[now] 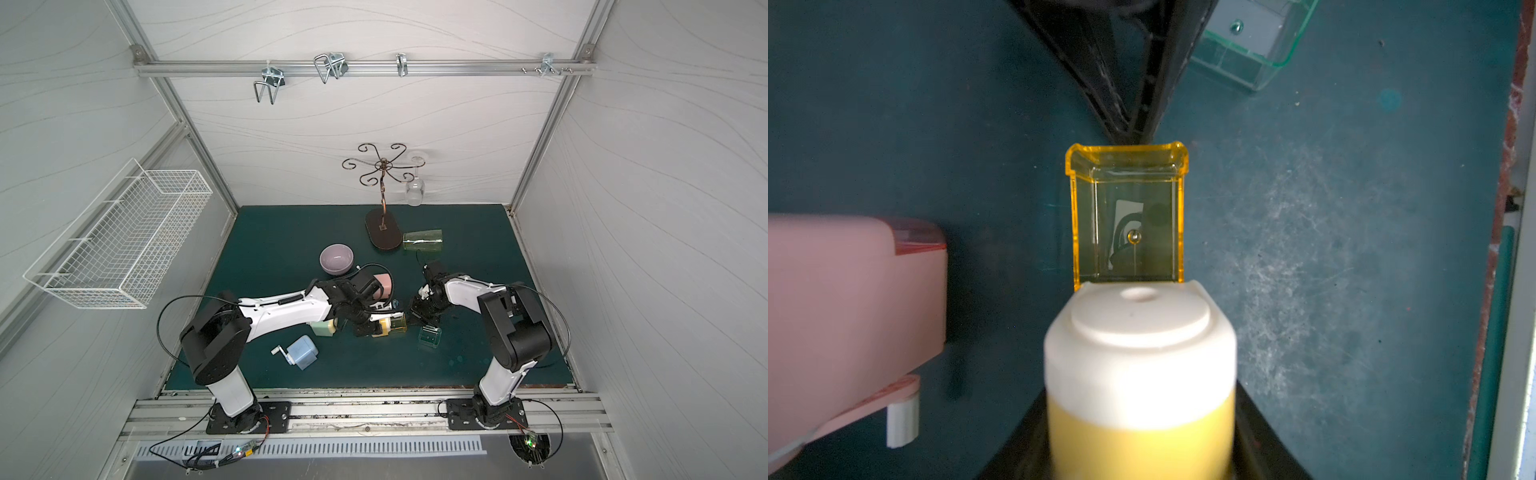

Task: Put the tray back into the pencil sharpener
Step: Close the container of the pencil sharpener.

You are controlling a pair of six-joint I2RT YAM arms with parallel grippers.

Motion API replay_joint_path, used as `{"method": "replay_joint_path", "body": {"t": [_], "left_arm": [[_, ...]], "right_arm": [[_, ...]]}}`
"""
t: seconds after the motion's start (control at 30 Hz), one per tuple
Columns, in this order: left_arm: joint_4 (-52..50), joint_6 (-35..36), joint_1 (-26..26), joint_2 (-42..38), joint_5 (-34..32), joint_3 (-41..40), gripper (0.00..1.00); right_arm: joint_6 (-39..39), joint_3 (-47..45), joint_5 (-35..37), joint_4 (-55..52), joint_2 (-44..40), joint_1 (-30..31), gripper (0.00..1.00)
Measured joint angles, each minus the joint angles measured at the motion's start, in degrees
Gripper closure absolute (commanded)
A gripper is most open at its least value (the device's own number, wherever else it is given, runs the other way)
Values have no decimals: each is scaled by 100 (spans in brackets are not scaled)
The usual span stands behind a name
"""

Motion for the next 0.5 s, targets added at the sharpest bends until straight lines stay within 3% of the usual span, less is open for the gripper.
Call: {"method": "replay_joint_path", "body": {"t": [0.5], "left_arm": [[-48, 68, -15, 0, -68, 17, 88]], "right_arm": [[-308, 271, -173, -334, -225, -310, 83]]}}
